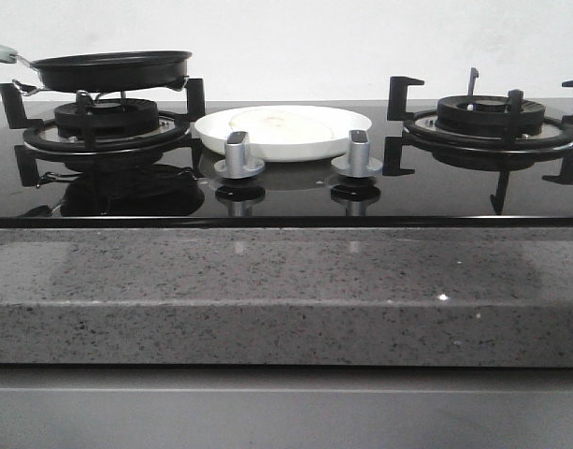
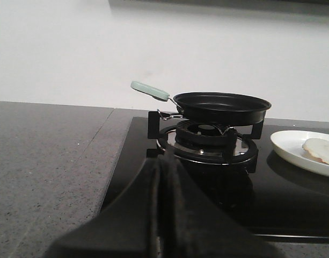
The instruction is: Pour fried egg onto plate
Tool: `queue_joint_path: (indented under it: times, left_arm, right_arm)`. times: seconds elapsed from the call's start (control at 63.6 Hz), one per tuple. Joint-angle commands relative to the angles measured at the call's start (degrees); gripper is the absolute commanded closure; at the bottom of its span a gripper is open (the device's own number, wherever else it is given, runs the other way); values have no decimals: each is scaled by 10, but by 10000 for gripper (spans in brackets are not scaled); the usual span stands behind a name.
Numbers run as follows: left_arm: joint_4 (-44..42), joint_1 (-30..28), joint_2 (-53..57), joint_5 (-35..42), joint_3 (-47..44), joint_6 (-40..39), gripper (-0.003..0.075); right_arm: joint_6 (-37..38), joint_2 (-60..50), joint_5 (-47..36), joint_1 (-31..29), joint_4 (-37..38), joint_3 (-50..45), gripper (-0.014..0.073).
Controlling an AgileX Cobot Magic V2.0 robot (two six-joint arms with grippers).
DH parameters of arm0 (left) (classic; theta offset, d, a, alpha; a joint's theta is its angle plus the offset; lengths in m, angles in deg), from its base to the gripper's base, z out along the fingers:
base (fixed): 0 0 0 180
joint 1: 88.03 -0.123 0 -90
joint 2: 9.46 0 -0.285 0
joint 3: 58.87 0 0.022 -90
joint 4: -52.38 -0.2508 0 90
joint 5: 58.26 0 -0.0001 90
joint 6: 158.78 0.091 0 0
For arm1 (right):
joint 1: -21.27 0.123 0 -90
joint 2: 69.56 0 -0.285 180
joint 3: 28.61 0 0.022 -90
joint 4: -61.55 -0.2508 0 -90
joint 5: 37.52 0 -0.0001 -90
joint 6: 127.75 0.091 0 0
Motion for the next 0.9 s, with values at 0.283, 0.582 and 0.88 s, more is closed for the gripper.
queue_joint_path:
  times: [0.283, 0.582, 0.88]
  left_arm:
    - [0, -2, 10, 45, -4, -4, 741]
    - [0, -2, 10, 45, -4, -4, 741]
    - [0, -2, 10, 45, -4, -4, 741]
  right_arm:
    - [-35, -39, -88, -23, 39, -11, 663]
    - [-45, -238, -412, -130, 32, -244, 663]
    - [-44, -336, -469, -143, -2, -388, 663]
